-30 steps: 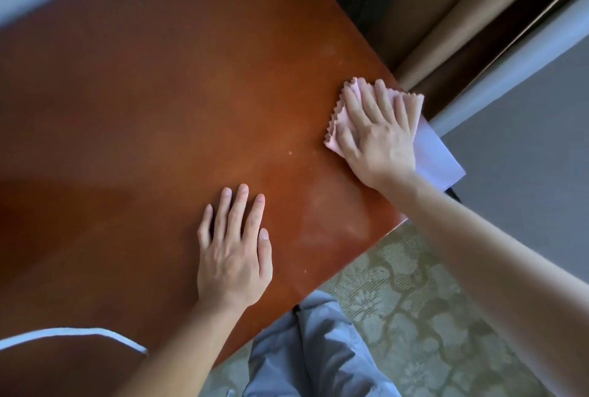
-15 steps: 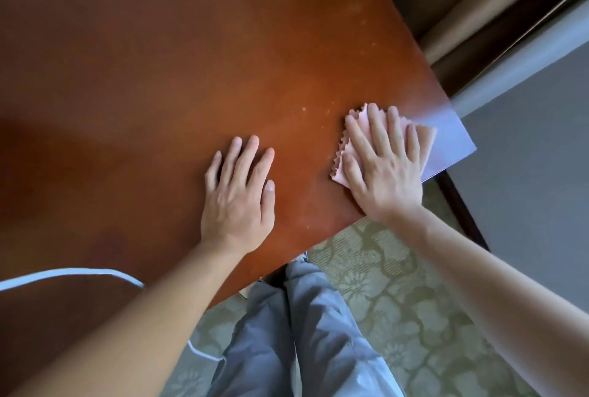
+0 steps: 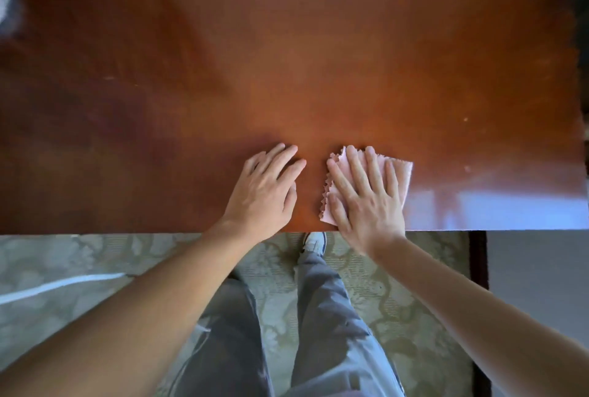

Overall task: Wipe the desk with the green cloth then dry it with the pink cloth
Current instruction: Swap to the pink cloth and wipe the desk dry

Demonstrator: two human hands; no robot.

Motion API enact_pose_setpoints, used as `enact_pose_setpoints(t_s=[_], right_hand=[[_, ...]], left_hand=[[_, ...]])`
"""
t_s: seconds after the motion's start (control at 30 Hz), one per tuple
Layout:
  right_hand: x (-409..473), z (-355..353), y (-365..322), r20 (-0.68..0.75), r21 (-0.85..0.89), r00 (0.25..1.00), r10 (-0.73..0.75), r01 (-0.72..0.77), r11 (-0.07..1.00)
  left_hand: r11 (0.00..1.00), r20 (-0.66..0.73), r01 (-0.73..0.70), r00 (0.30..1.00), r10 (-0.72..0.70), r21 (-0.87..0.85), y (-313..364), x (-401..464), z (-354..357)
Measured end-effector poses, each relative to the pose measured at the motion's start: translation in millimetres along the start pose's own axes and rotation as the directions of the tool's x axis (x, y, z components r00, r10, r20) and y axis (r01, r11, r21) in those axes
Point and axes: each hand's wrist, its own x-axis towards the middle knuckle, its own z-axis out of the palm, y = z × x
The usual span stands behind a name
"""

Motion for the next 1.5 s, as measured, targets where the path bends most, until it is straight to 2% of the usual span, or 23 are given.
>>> enact_pose_setpoints(t_s=[0.1, 0.27, 0.5, 0.7, 0.87, 1.0, 1.1, 1.27, 1.4, 1.5], right_hand=[[17.7, 1.6, -57.1, 0.059, -0.019, 0.995, -0.079, 0.08, 0.997], [50.0, 10.9, -163.5, 0.142, -0.043, 0.97, -0.195, 0.203, 0.978], [87.6, 23.7, -302.4, 0.204, -0.062, 0.951, -0.231, 0.248, 0.967], [128.9, 24.9, -387.6, 0.226, -0.058, 0.951, -0.21, 0.228, 0.972], [183.4, 21.0, -418.6, 0.244, -0.054, 0.943, -0.224, 0.244, 0.968], [222.2, 20.1, -435.2, 0.23, -0.056, 0.946, -0.226, 0.245, 0.968], [236.4, 19.6, -443.6, 0.194, -0.068, 0.955, -0.223, 0.24, 0.969], [260.5, 7.7, -411.9, 0.216, -0.109, 0.909, -0.356, 0.384, 0.917], [312.2, -3.7, -397.5, 0.149, -0.1, 0.966, -0.213, 0.229, 0.968], [361.4, -7.9, -397.5, 0.117, -0.114, 0.97, -0.214, 0.227, 0.967]], left_hand=[[0.989, -0.08, 0.144, 0.986, -0.145, -0.015, -46.4, -51.6, -21.1], [0.935, -0.159, 0.351, 0.922, -0.353, -0.046, -123.0, -136.5, -59.2], [0.834, -0.087, 0.54, 0.831, -0.55, -0.116, -220.4, -245.0, -106.1], [0.797, 0.008, 0.595, 0.802, -0.598, -0.099, -285.6, -281.8, -138.3], [0.748, 0.013, 0.653, 0.754, -0.657, -0.118, -328.4, -277.2, -159.5], [0.727, 0.085, 0.684, 0.729, -0.679, -0.056, -357.8, -270.0, -165.2], [0.777, 0.074, 0.629, 0.776, -0.626, -0.014, -364.1, -255.9, -163.9], [0.862, 0.127, 0.505, 0.858, -0.497, -0.038, -355.4, -208.2, -158.1], [0.889, 0.154, 0.456, 0.882, -0.445, -0.048, -362.5, -165.3, -152.2], [0.889, 0.176, 0.455, 0.881, -0.44, -0.056, -373.1, -138.0, -151.1]])
